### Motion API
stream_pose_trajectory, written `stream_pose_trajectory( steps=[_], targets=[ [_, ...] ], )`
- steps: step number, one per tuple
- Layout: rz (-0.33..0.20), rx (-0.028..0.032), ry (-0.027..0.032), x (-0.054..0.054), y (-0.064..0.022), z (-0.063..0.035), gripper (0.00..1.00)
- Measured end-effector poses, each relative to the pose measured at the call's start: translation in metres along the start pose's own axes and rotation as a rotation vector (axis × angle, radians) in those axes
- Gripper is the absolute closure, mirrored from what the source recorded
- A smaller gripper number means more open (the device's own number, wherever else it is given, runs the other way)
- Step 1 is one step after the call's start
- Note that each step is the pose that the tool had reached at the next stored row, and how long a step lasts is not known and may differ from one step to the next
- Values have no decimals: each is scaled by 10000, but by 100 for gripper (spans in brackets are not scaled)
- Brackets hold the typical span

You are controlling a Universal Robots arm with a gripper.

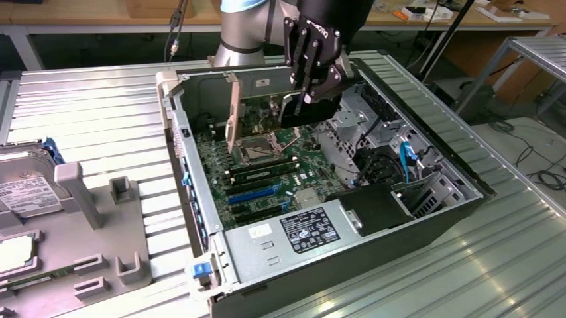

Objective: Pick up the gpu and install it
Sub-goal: 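Insert the gpu into the slot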

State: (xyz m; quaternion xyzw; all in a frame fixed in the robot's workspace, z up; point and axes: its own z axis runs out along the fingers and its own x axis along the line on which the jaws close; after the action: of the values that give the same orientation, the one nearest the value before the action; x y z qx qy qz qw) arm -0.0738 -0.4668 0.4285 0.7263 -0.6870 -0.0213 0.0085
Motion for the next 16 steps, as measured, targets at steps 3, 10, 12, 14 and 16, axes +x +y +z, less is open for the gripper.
stream_pose_trajectory(
  steps=[3, 10, 12, 14, 16],
  targets=[
    [0, 0, 1, 0, 0, 0, 73],
    [26, 41, 2, 0, 12, 50, 73],
    [25, 49, 1, 0, 15, 62, 73],
    [26, 59, 2, 0, 19, 80, 73],
    [25, 75, 3, 1, 22, 101, 73]
  ],
)
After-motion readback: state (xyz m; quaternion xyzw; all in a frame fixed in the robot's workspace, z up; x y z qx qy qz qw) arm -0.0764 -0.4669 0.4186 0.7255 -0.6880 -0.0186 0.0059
